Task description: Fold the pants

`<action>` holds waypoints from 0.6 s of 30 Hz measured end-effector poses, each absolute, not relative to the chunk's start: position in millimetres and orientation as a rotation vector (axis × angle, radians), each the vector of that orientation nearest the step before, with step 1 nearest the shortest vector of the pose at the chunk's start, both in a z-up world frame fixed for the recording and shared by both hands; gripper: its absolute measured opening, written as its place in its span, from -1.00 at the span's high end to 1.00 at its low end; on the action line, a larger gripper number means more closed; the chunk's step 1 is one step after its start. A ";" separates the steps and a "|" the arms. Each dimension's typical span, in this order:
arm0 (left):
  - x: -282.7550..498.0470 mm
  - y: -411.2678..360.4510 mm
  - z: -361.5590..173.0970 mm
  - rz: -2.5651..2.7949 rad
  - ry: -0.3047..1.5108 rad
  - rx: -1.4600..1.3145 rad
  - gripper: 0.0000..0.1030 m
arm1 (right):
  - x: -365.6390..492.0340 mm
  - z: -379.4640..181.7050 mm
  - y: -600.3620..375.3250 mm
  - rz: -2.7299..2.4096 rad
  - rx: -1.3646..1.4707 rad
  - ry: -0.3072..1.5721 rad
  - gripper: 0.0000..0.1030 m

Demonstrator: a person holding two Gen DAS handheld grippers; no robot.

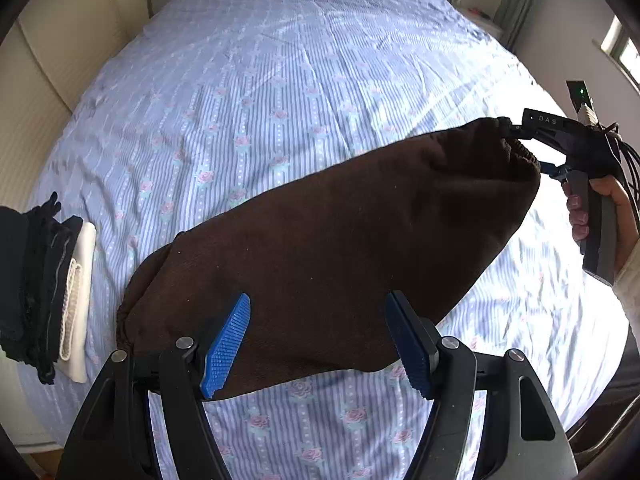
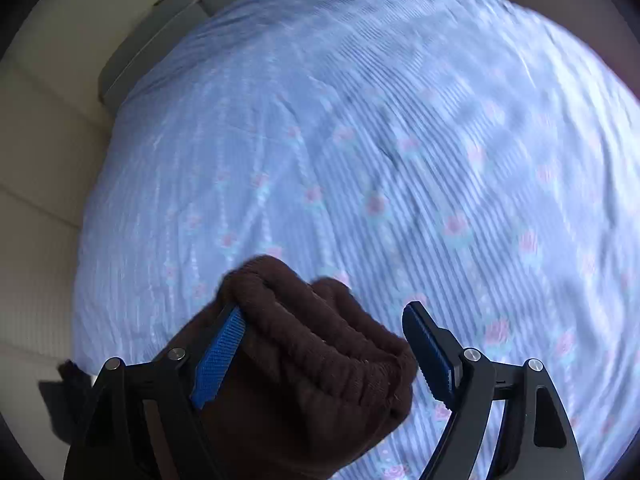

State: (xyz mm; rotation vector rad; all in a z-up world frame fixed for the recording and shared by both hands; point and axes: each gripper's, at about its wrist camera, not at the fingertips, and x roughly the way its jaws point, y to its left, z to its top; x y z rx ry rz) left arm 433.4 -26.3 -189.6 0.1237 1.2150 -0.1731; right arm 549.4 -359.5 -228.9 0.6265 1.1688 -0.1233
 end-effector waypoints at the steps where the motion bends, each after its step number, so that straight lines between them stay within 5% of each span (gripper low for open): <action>1: 433.8 -29.0 -191.5 -0.174 1.219 0.136 -0.34 | 545.3 -237.0 -364.2 -0.136 0.659 1.185 -0.58; 12: 432.1 -64.0 -207.7 -0.230 1.254 0.224 -0.34 | 526.1 -303.2 -386.6 -0.121 1.032 1.236 -0.27; 18: 435.6 -65.7 -217.1 -0.226 1.282 0.210 -0.34 | 512.2 -293.0 -396.1 -0.040 1.108 1.234 0.21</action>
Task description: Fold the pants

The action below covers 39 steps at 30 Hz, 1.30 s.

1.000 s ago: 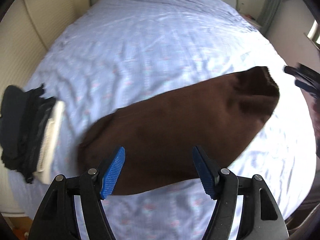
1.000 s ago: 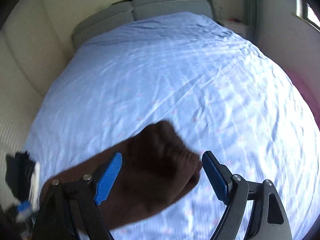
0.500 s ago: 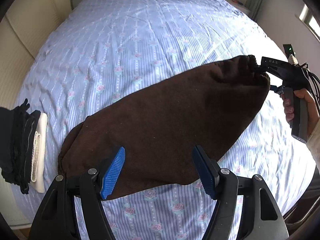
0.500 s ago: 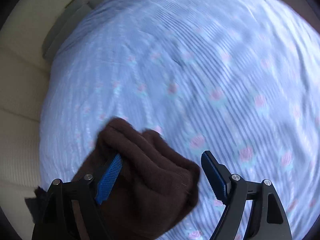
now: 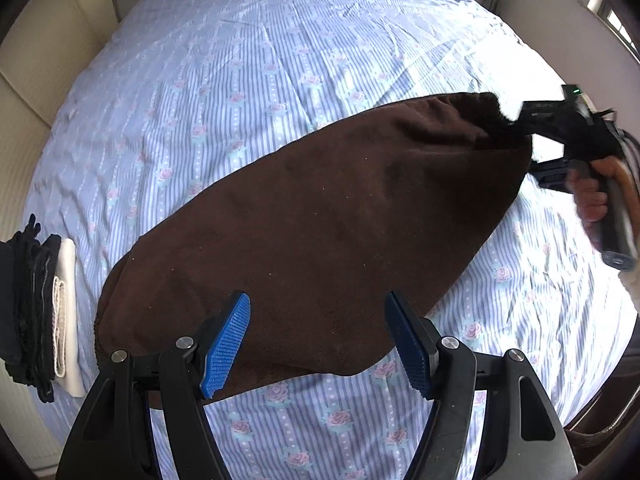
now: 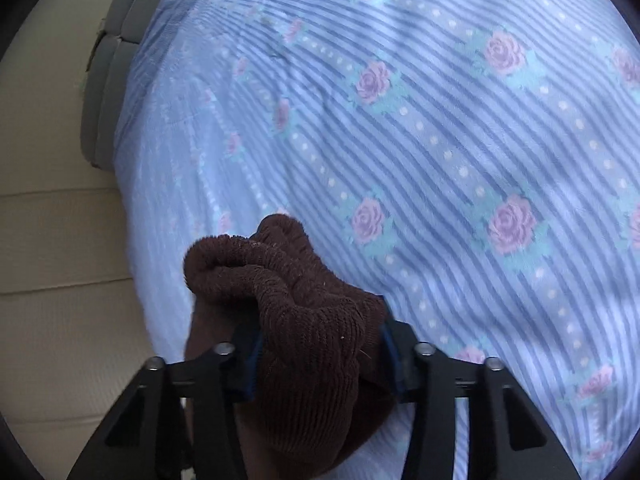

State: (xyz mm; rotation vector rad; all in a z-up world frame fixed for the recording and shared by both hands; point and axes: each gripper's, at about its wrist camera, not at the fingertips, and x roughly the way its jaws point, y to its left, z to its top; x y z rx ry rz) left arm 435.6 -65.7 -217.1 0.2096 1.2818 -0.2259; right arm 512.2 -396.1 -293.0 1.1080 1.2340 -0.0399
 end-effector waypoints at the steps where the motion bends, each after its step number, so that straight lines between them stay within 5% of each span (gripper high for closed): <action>1: 435.6 -64.8 -218.2 -0.235 1.287 0.194 -0.34 | 508.7 -284.1 -397.9 -0.029 1.108 1.209 0.24; 7: 436.1 -56.4 -224.4 -0.233 1.320 0.098 -0.34 | 458.9 -209.1 -419.0 -0.157 0.994 1.025 0.29; 18: 434.5 -65.3 -239.8 -0.241 1.369 0.021 -0.33 | 447.8 -206.8 -409.0 -0.216 0.785 1.062 0.29; 29: 441.7 -87.1 -256.6 -0.352 1.409 -0.101 0.14 | 423.0 -88.0 -322.9 -0.074 0.411 0.891 0.28; 39: 468.0 -110.4 -297.5 -0.360 1.553 -0.060 0.23 | 409.3 -87.5 -298.2 -0.040 0.404 0.928 0.28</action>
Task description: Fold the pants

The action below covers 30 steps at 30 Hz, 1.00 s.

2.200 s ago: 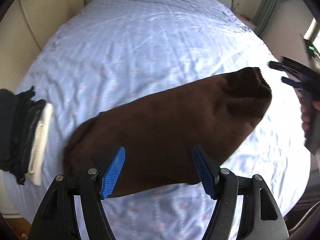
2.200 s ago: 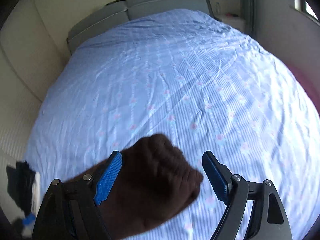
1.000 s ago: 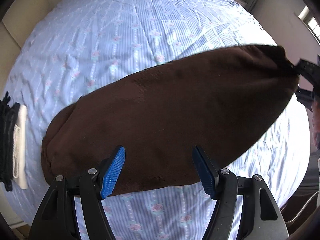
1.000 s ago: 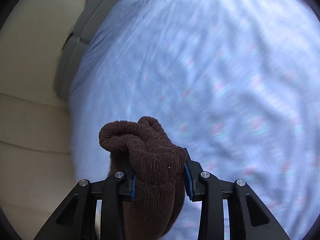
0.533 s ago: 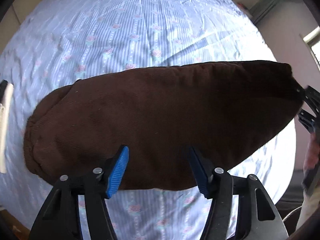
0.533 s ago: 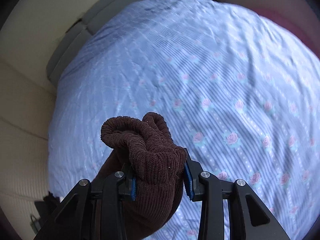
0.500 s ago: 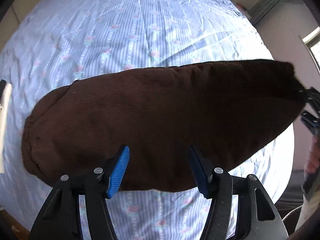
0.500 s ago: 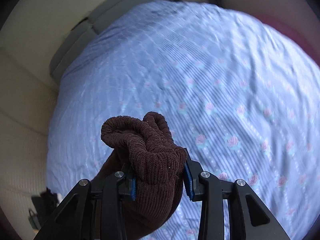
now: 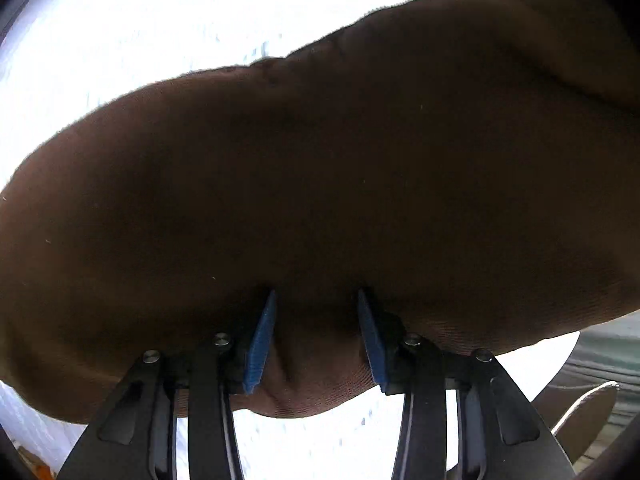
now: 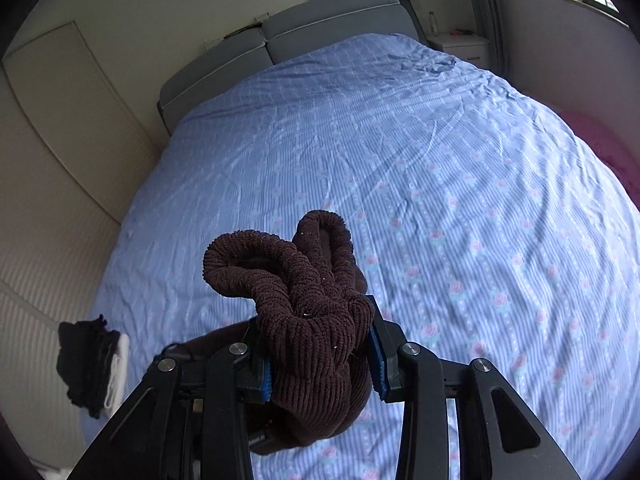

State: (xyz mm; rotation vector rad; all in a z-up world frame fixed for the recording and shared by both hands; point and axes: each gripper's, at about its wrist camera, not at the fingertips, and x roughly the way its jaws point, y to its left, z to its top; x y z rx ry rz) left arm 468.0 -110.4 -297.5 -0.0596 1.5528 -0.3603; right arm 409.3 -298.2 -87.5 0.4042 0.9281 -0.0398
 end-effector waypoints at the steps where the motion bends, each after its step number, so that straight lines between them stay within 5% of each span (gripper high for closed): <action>1: 469.2 -101.8 -284.2 -0.357 1.516 -0.092 0.23 | 407.3 -82.9 -295.5 -0.045 0.399 0.929 0.28; 13: 418.8 80.8 -167.0 -0.136 1.246 -0.219 0.22 | 428.2 -67.0 -166.1 0.108 0.261 0.977 0.27; 26: 376.6 200.9 -162.6 -0.026 1.201 -0.298 0.21 | 429.9 -137.9 44.4 0.372 0.057 1.182 0.27; 30: 370.4 230.0 -165.8 0.018 1.209 -0.285 -0.02 | 427.5 -160.2 66.8 0.365 0.034 1.261 0.06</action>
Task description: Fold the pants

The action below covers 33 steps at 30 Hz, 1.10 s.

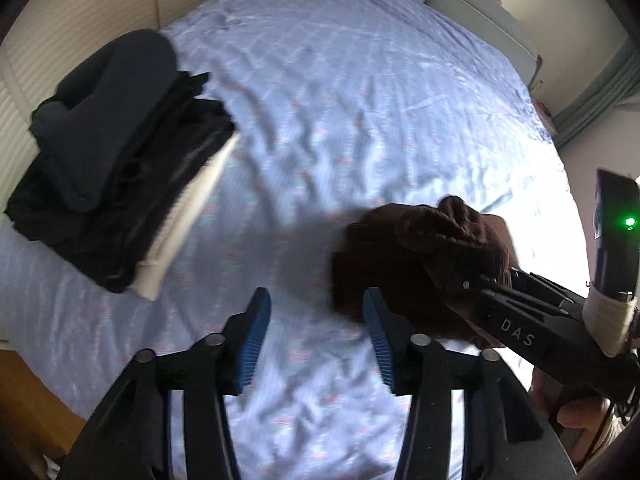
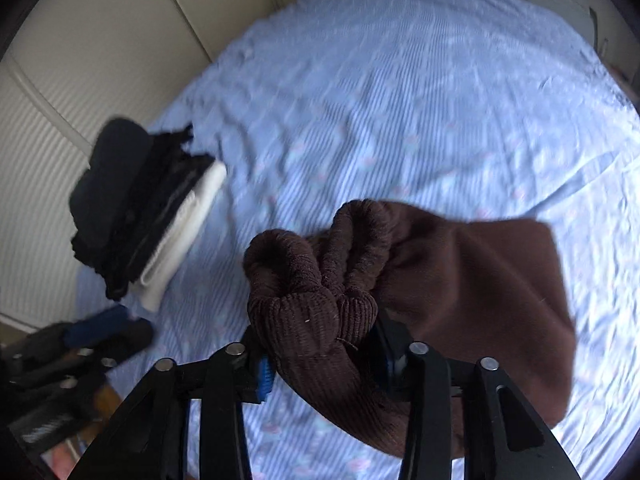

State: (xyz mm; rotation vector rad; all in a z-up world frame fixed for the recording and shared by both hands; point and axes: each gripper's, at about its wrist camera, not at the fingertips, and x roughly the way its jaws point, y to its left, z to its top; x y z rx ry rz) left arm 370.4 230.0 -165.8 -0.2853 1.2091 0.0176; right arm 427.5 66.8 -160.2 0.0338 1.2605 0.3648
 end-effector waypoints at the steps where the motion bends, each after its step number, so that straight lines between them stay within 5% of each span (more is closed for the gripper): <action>1: 368.1 238.5 -166.4 0.028 1.210 -0.284 -0.11 | 425.7 -161.8 70.7 0.375 0.022 1.269 -0.05; 4: 362.3 252.3 -166.6 0.046 1.211 -0.290 -0.19 | 414.8 -155.3 76.1 0.448 0.053 1.277 -0.40; 14: 354.9 235.5 -152.4 -0.060 1.201 -0.280 -0.28 | 363.0 -101.2 4.0 0.436 0.174 1.211 -0.41; 27: 432.7 103.0 -191.3 -0.242 1.277 -0.217 -0.47 | 351.4 -160.3 -167.7 0.020 0.464 1.295 -0.41; 32: 453.1 89.8 -226.7 -0.133 1.391 -0.215 -0.41 | 339.9 -180.0 -174.9 0.038 0.500 1.340 -0.41; 33: 453.8 88.1 -228.0 -0.112 1.392 -0.200 -0.15 | 338.6 -184.1 -173.1 0.045 0.501 1.349 -0.41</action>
